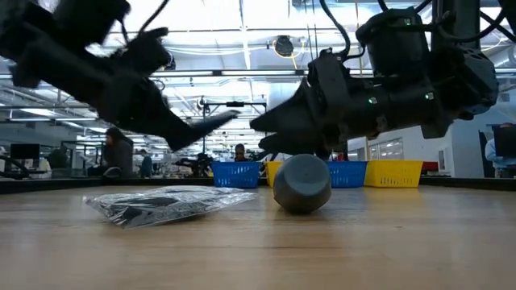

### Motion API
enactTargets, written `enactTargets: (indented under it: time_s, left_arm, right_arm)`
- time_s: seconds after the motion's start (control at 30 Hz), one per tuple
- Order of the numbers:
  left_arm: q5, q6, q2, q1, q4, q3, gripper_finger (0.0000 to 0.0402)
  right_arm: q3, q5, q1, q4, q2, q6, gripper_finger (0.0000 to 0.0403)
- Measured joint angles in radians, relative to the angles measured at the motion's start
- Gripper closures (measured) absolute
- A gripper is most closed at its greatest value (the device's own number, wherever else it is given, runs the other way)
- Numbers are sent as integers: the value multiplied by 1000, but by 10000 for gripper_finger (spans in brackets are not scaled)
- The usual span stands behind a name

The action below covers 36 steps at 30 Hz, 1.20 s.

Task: Pick & Place Travel size toiletries
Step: Put the blue shave cream into the right yellow bin

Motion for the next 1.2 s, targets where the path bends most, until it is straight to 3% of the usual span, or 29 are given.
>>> enactTargets:
  time_s: [0.2,0.3,0.6,0.97,1.1,1.2]
  left_arm:
    - [-17,192,144,52,34,54,277]
    - [-21,256,193,58,35,91,269]
    - [4,327,265,57,25,173,267]
    - [0,319,266,57,34,176,266]
    - [2,306,266,60,34,176,254]
    - [6,304,261,60,33,176,214]
  right_arm:
    - [-5,-128,-85,-153,-102,351,137]
    - [1,-153,-112,-243,-137,409,148]
    - [61,-155,-121,-376,-143,334,208]
    - [62,-154,-120,-426,-143,303,388]
    - [62,-149,-119,-430,-143,291,388]
    - [62,-120,-119,-459,-143,286,392]
